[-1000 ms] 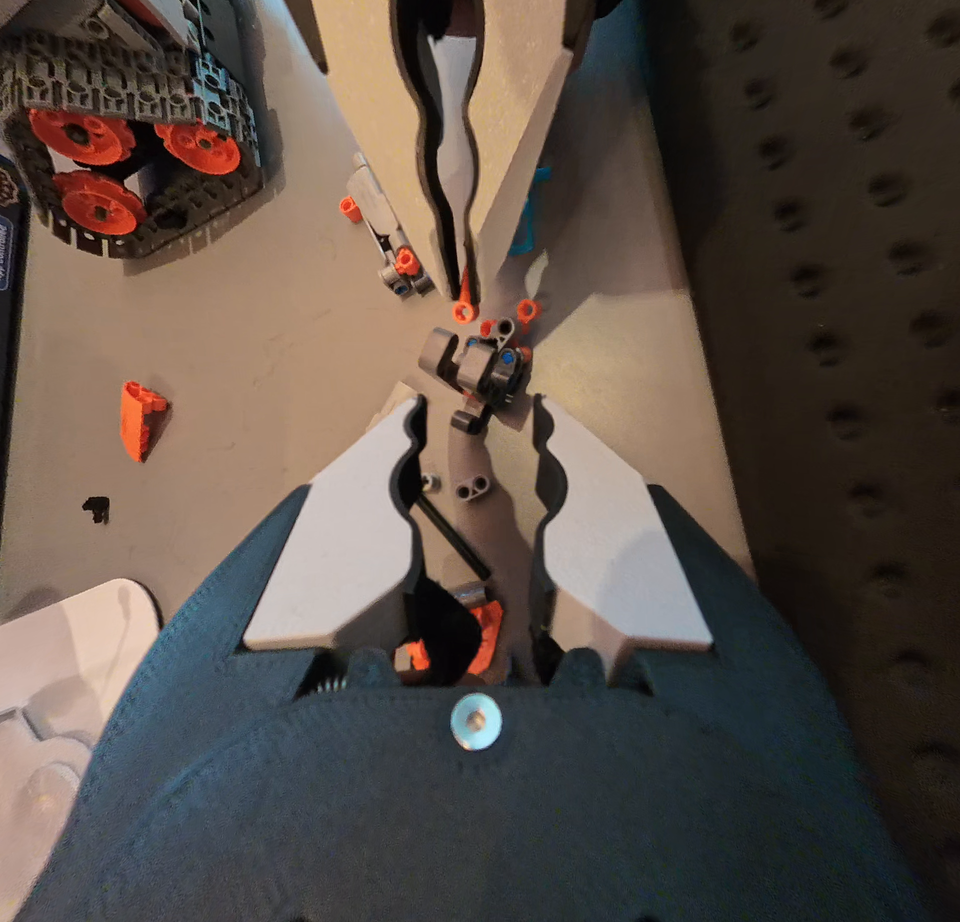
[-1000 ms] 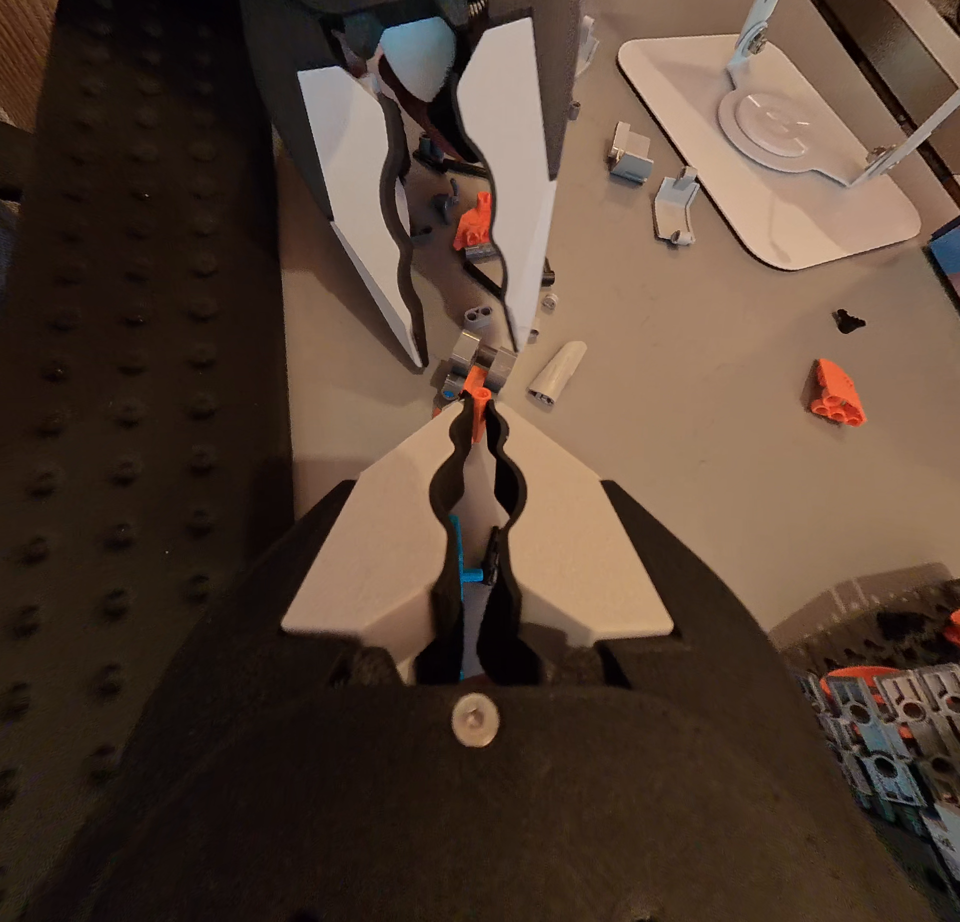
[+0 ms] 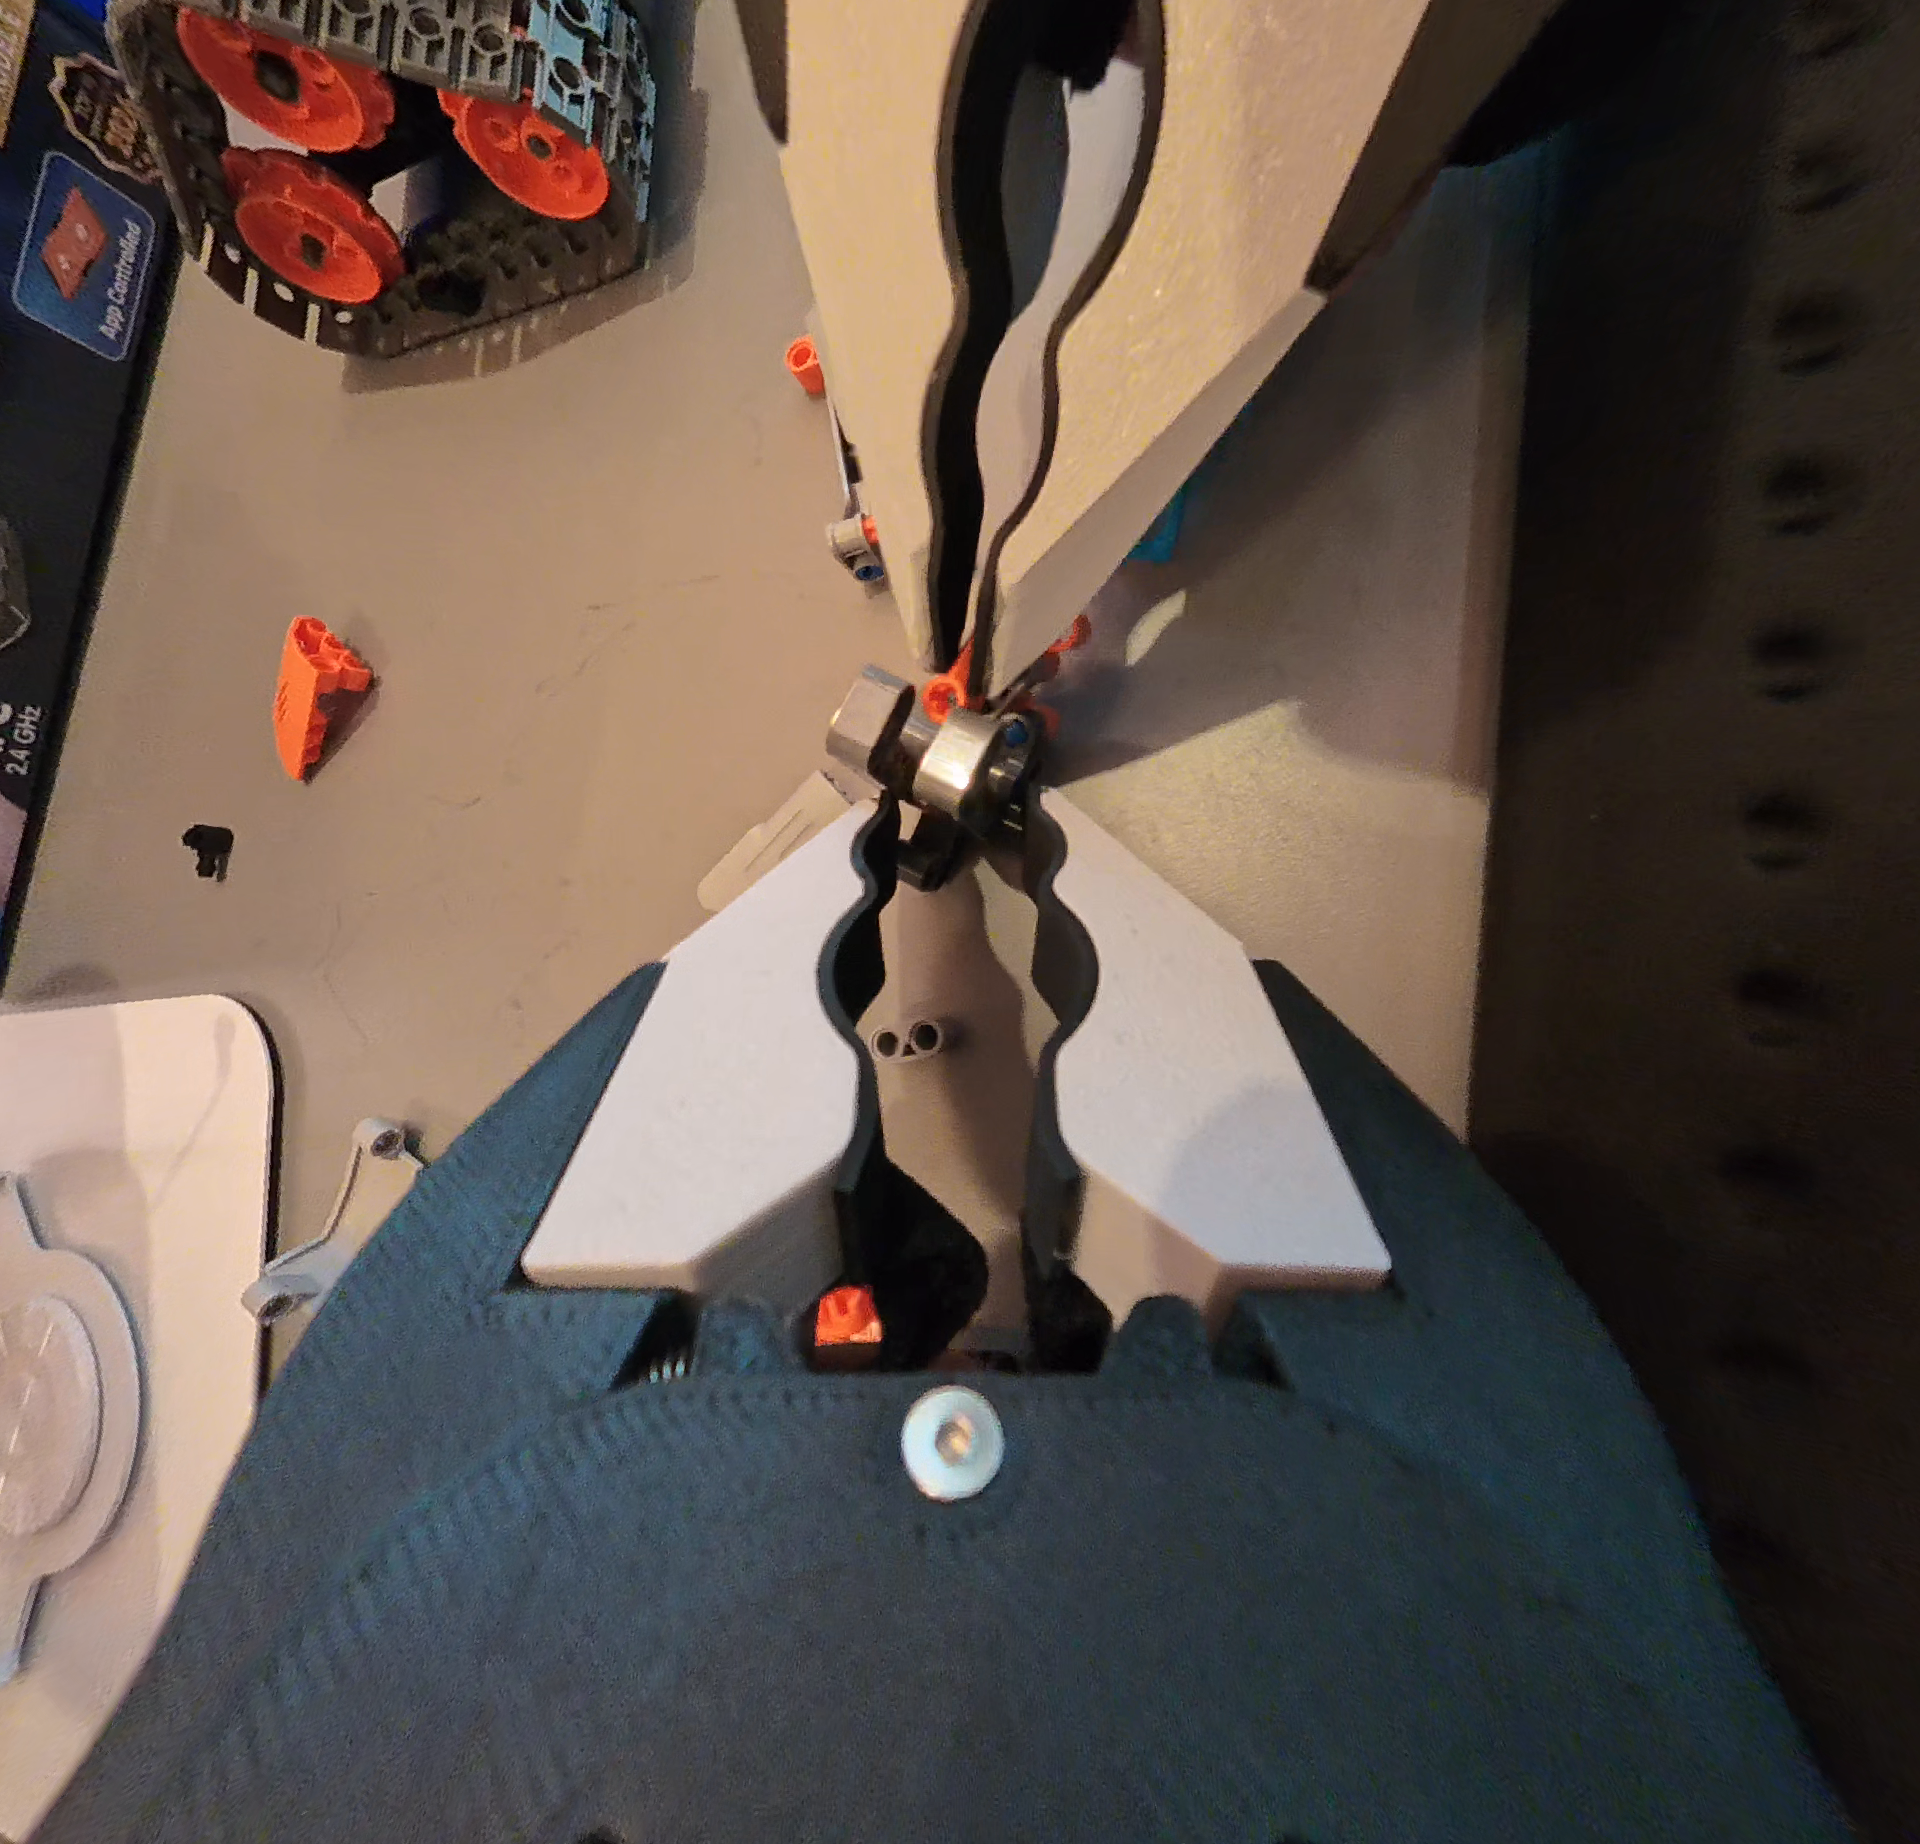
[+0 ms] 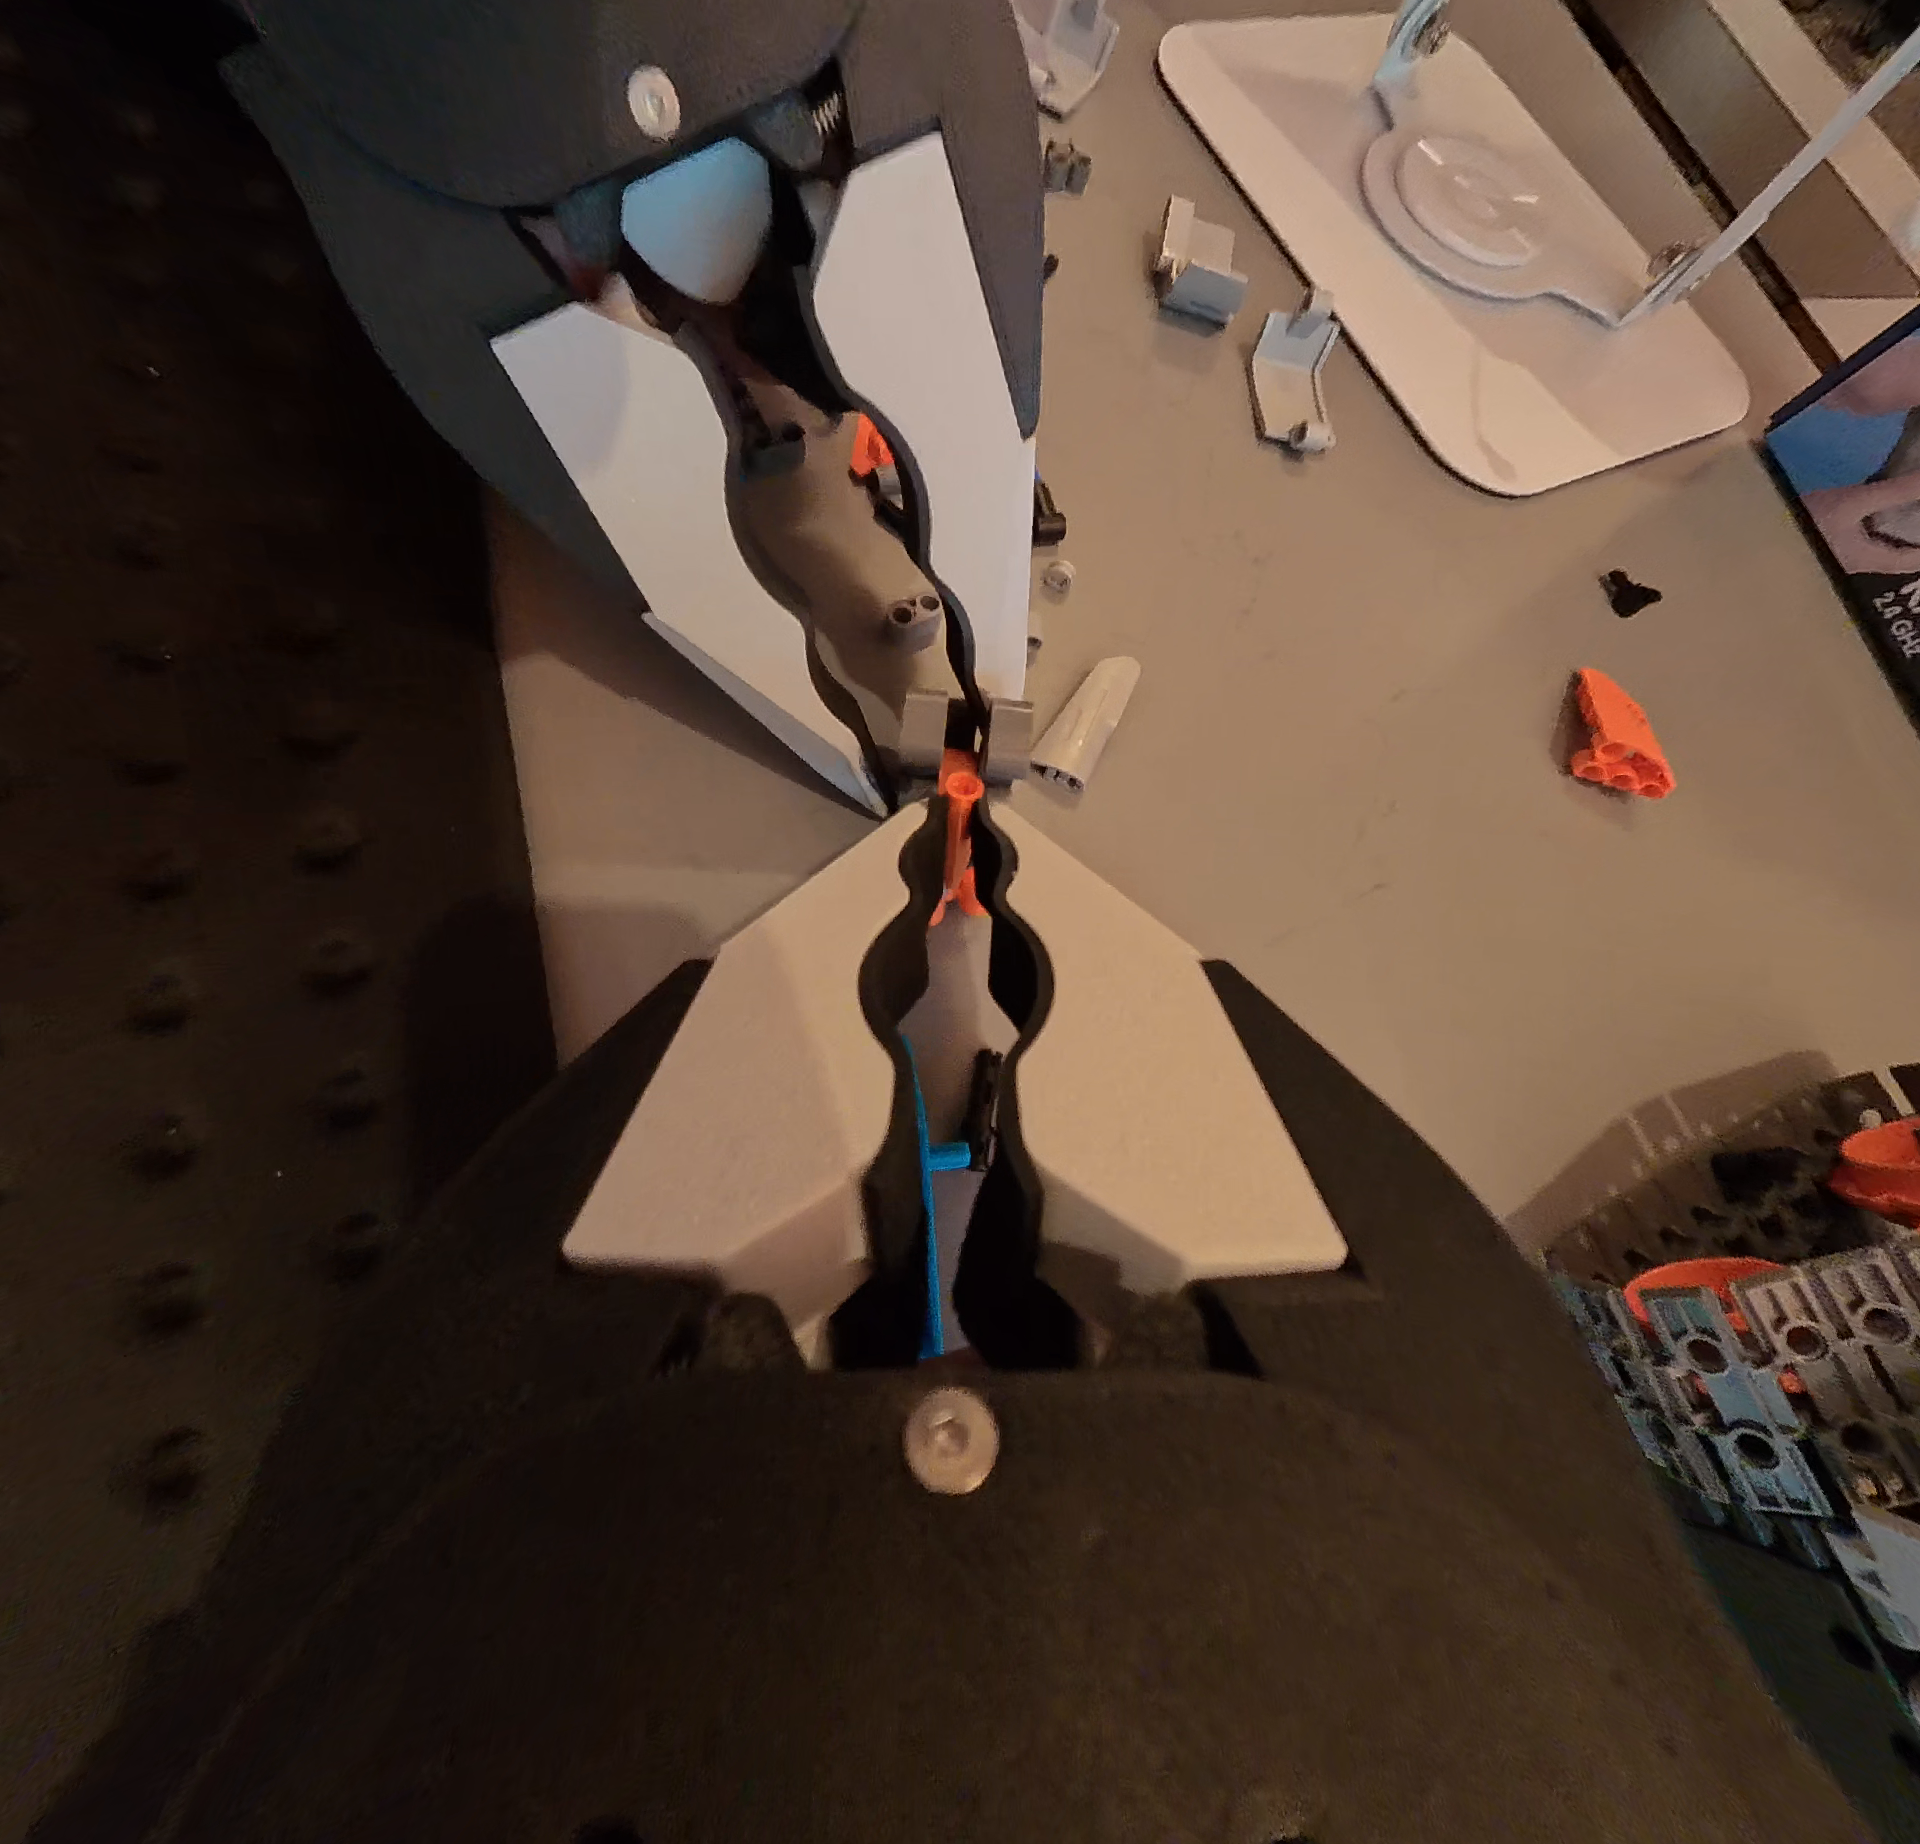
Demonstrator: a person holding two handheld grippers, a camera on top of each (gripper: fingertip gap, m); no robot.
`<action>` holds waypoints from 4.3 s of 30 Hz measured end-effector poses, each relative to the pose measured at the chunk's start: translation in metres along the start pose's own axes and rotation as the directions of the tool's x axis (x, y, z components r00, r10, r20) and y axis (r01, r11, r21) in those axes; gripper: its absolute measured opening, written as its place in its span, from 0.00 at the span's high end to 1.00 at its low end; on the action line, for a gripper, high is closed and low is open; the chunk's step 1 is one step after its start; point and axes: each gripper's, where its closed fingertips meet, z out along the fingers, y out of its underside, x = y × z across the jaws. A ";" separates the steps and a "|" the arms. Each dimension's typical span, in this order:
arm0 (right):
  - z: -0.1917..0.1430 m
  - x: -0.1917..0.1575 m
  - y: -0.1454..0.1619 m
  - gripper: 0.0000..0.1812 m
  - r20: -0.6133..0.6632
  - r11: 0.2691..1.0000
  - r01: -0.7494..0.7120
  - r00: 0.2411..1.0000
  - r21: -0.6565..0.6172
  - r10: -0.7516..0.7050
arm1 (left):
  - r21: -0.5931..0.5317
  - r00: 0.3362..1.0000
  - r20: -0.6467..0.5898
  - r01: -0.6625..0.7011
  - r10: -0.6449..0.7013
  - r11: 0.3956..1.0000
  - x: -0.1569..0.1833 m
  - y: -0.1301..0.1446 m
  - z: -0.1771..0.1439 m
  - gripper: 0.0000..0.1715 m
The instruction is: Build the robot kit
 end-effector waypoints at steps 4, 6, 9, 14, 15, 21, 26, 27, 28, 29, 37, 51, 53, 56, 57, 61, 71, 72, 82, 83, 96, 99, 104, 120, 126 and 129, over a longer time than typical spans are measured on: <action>0.001 0.002 0.001 0.99 -0.028 1.000 0.003 1.000 -0.018 -0.004 | 0.000 0.999 -0.003 0.035 -0.035 0.999 -0.002 0.001 0.001 0.87; 0.001 0.002 0.002 0.99 -0.038 1.000 0.003 0.999 -0.030 -0.004 | -0.001 0.999 0.002 0.042 -0.042 0.999 -0.002 0.000 0.001 0.88; 0.002 0.003 0.005 0.99 -0.070 0.998 0.010 0.997 -0.061 -0.015 | -0.010 0.999 0.019 0.035 -0.035 0.999 -0.002 0.000 0.001 0.88; 0.001 0.004 0.006 0.99 -0.082 0.995 0.012 0.996 -0.097 -0.020 | -0.014 0.999 0.042 0.020 -0.020 1.000 -0.002 -0.001 0.000 0.88; 0.001 0.004 0.006 0.99 -0.077 0.994 0.020 0.997 -0.107 -0.029 | -0.014 0.999 0.052 0.010 -0.009 1.000 -0.002 -0.002 0.000 0.88; -0.001 0.006 0.009 1.00 -0.025 0.980 0.053 0.998 -0.189 -0.059 | -0.023 0.993 0.109 -0.052 0.054 0.998 -0.003 -0.005 -0.001 0.88; -0.002 0.012 0.011 1.00 0.056 0.952 0.105 0.994 -0.288 -0.093 | -0.031 0.985 0.128 -0.109 0.112 0.994 0.000 -0.004 0.001 0.98; -0.001 0.012 0.010 1.00 0.081 0.949 0.106 0.993 -0.297 -0.085 | -0.028 0.985 0.129 -0.114 0.117 0.993 -0.001 -0.004 0.000 0.98; 0.000 0.013 0.010 1.00 0.102 0.946 0.110 0.991 -0.304 -0.083 | -0.022 0.986 0.124 -0.113 0.115 0.993 -0.001 -0.004 0.000 0.98; 0.000 0.013 0.011 1.00 0.125 0.942 0.122 0.988 -0.312 -0.087 | -0.009 0.988 0.112 -0.104 0.104 0.995 -0.001 -0.005 -0.002 0.97; 0.001 0.012 0.009 1.00 0.205 0.901 0.217 0.968 -0.376 -0.147 | 0.046 0.999 0.045 -0.026 0.024 0.999 -0.012 -0.004 -0.008 0.84; 0.003 0.012 0.009 1.00 0.354 0.806 0.390 0.904 -0.446 -0.241 | 0.086 0.999 -0.018 -0.034 0.036 0.996 -0.012 -0.002 0.005 0.85; 0.002 0.013 0.010 1.00 0.368 0.796 0.405 0.896 -0.450 -0.249 | 0.091 0.999 -0.017 -0.038 0.040 0.995 -0.012 -0.002 0.006 0.85; 0.002 0.013 0.010 1.00 0.366 0.802 0.404 0.896 -0.440 -0.251 | 0.093 0.998 -0.020 -0.050 0.052 0.994 -0.013 -0.002 0.006 0.85; 0.002 0.013 0.010 1.00 0.364 0.811 0.397 0.898 -0.430 -0.246 | 0.098 0.998 -0.018 -0.061 0.063 0.993 -0.013 -0.002 0.006 0.85; 0.001 0.013 0.011 1.00 0.353 0.853 0.371 0.904 -0.367 -0.242 | 0.115 0.998 -0.030 -0.056 0.060 0.992 -0.012 -0.005 0.005 0.85; -0.002 0.011 0.017 1.00 0.294 0.925 0.310 0.925 -0.219 -0.240 | 0.168 0.998 -0.041 -0.041 0.048 0.985 -0.014 -0.016 0.002 0.85; -0.003 0.011 0.017 1.00 0.290 0.933 0.297 0.928 -0.205 -0.232 | 0.170 0.997 -0.020 -0.067 0.072 0.983 -0.013 -0.017 0.001 0.85; -0.008 0.012 0.019 1.00 0.214 0.959 0.240 0.955 -0.152 -0.205 | 0.138 0.973 0.118 -0.213 0.197 0.967 -0.014 -0.021 0.001 0.86; -0.008 0.012 0.020 1.00 0.212 0.959 0.238 0.956 -0.153 -0.204 | 0.131 0.972 0.124 -0.216 0.200 0.968 -0.014 -0.020 0.001 0.86; -0.011 0.019 0.019 1.00 0.164 0.973 0.196 0.971 -0.124 -0.174 | 0.126 0.977 0.115 -0.195 0.181 0.973 -0.016 -0.020 0.002 0.86; -0.021 0.020 0.023 0.97 0.181 0.978 0.152 0.975 -0.142 -0.126 | 0.125 0.984 0.083 -0.165 0.156 0.978 -0.016 -0.019 0.001 0.86; -0.022 0.013 0.035 0.95 0.210 0.974 0.142 0.972 -0.175 -0.105 | 0.132 0.992 0.045 -0.126 0.121 0.983 -0.016 -0.019 -0.001 0.86; -0.011 0.004 0.030 0.97 0.274 0.991 0.045 0.962 -0.124 -0.009 | 0.133 0.999 -0.020 -0.024 0.027 0.991 -0.017 -0.012 -0.001 0.83; -0.014 0.010 0.021 0.97 0.244 0.996 0.013 0.970 -0.088 0.009 | 0.124 0.999 -0.027 -0.016 0.019 0.992 -0.020 -0.010 0.000 0.81; -0.008 0.014 0.028 0.97 0.175 0.986 0.082 0.983 -0.143 -0.056 | 0.106 0.998 -0.039 -0.039 0.043 0.994 -0.017 -0.009 0.005 0.83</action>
